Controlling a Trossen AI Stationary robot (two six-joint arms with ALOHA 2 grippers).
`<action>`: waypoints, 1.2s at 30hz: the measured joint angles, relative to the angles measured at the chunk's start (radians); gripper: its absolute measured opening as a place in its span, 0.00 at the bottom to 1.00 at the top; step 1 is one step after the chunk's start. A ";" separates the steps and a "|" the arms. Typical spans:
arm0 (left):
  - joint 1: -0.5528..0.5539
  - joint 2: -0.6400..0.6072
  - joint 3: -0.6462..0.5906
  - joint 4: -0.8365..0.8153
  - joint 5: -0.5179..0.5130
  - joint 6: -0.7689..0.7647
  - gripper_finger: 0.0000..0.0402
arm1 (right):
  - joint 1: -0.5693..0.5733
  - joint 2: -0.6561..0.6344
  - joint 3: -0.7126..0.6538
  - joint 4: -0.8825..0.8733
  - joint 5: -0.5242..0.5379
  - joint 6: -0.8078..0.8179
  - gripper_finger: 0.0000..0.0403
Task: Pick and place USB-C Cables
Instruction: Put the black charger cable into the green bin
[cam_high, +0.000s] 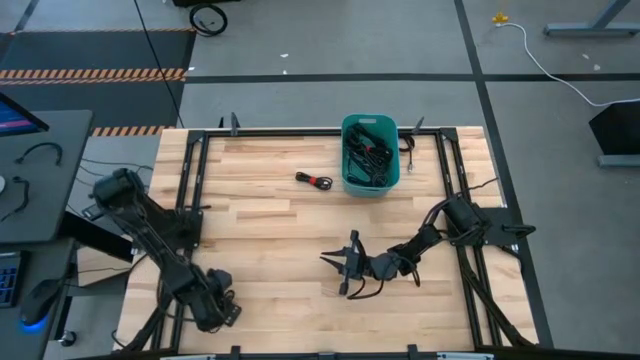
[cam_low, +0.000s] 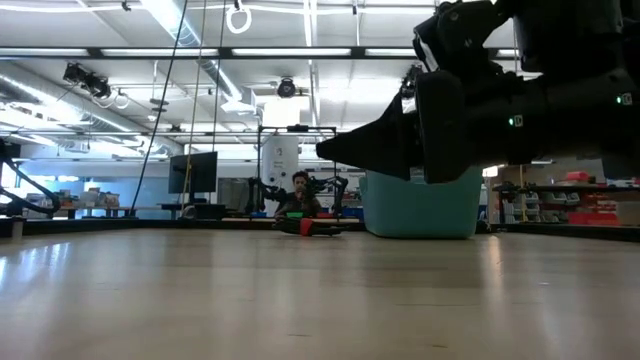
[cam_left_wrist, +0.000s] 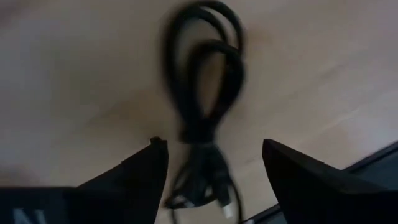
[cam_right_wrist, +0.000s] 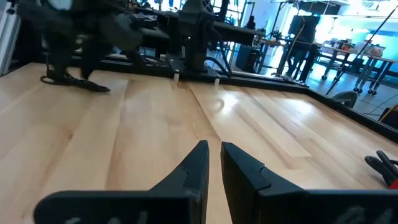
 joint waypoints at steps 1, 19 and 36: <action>0.004 0.018 0.000 0.026 0.003 0.006 0.65 | -0.001 0.000 0.000 -0.001 0.000 0.000 0.12; 0.123 0.100 0.008 -0.059 0.076 0.380 0.06 | 0.144 -0.003 0.000 0.040 0.443 -0.194 0.12; 0.590 0.090 -0.005 0.512 -0.300 1.472 0.05 | 0.240 -0.004 -0.002 0.147 0.245 -0.036 0.11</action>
